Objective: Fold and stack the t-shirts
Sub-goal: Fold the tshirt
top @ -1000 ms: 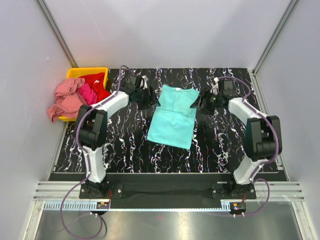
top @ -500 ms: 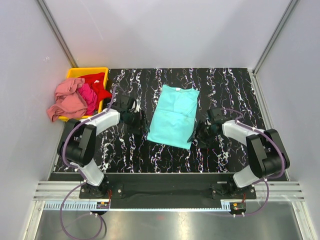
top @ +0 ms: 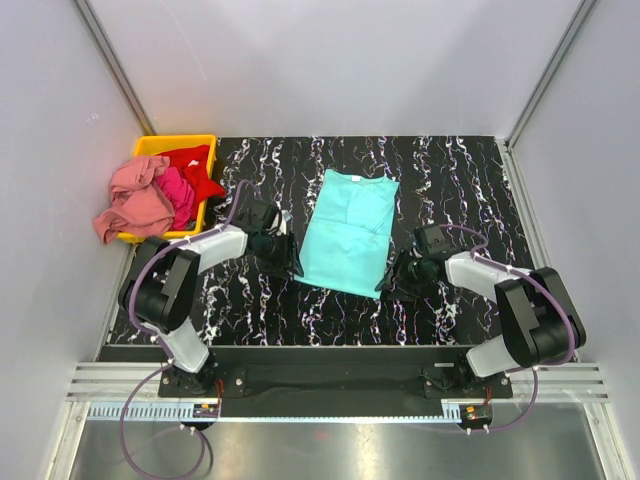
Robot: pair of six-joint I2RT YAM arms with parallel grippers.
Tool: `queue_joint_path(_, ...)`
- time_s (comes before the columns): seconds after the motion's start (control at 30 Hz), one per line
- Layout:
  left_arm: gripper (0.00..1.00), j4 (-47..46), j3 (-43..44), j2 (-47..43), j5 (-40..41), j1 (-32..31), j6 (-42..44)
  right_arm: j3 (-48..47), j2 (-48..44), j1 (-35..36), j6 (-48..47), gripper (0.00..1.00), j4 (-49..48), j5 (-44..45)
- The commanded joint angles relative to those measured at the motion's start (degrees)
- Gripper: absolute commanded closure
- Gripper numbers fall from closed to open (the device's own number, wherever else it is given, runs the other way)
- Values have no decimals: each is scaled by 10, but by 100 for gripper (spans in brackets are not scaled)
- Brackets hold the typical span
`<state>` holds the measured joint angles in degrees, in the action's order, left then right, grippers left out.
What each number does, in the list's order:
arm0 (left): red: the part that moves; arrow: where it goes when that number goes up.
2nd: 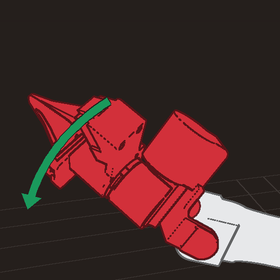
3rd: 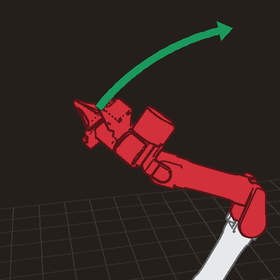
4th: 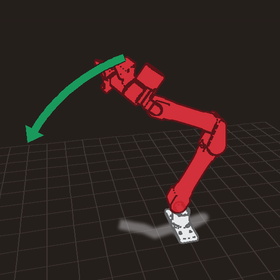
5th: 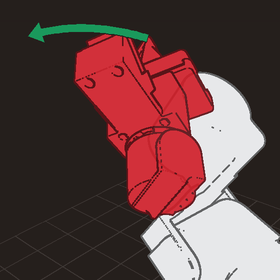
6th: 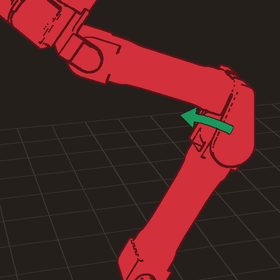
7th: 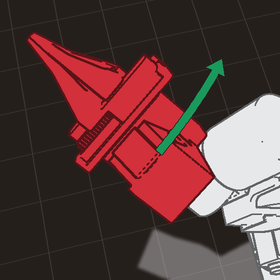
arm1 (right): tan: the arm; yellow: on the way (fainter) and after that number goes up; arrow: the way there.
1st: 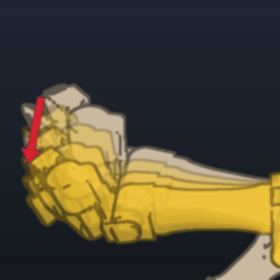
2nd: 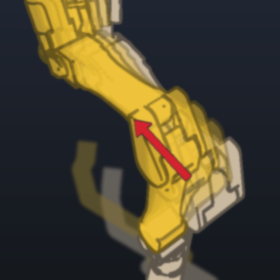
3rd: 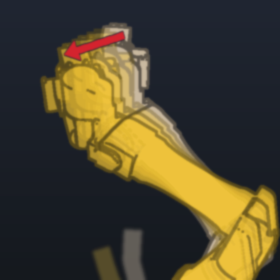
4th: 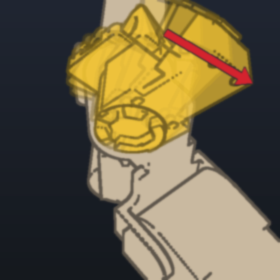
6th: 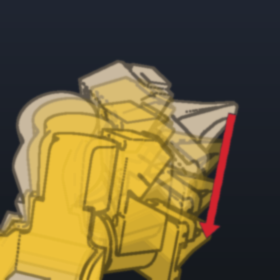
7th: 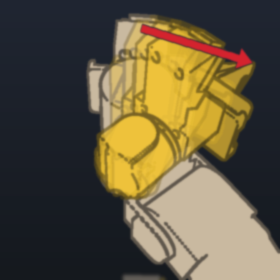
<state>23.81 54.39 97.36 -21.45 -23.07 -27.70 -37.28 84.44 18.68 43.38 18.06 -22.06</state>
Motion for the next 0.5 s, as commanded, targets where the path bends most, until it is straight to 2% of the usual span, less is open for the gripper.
queue_joint_path(0.0,47,-21,-8,7,6,-7,-3,12,3,14,14,50,-25,9)
queue_joint_path(0.13,54,-23,-10,10,15,-9,-5,19,26,31,23,55,-37,19)
queue_joint_path(0.17,58,-22,-10,12,17,-9,-5,19,30,33,24,56,-36,22)
queue_joint_path(0.2,68,-20,-9,15,17,-9,-4,20,34,34,24,58,-34,28)
queue_joint_path(0.27,76,-15,-6,18,20,-9,-4,24,33,36,24,66,-22,37)
queue_joint_path(0.3,85,-13,-6,17,21,-10,-5,23,30,36,22,70,-13,47)
queue_joint_path(0.33,90,-4,-7,14,25,-11,-4,21,19,36,18,78,-2,55)
queue_joint_path(0.37,96,4,-7,12,42,-12,-11,20,13,36,16,90,17,65)
queue_joint_path(0.43,100,19,-16,-2,55,-15,-21,19,-7,36,4,100,29,81)
queue_joint_path(0.47,100,20,-24,-11,58,-18,-35,19,-11,36,-2,100,35,74)
